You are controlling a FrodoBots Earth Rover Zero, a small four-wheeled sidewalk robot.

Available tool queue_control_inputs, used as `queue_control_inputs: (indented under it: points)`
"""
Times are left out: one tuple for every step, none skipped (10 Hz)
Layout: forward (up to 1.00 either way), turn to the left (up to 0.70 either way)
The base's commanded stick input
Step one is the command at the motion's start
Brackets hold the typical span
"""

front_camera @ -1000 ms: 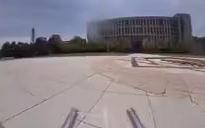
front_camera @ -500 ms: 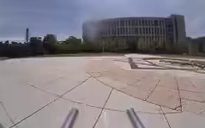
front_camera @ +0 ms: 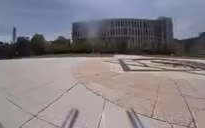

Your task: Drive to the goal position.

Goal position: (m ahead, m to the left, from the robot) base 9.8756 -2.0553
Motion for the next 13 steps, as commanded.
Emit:
queue_control_inputs:
  points:
    - [1.00,0.00]
    - [1.00,0.00]
    - [1.00,0.00]
    - [1.00,0.00]
    - [1.00,0.00]
    - [1.00,0.00]
    - [1.00,0.00]
    - [1.00,0.00]
    - [1.00,0.00]
    - [1.00,0.00]
    - [1.00,-0.33]
    - [1.00,-0.35]
    - [1.00,-0.29]
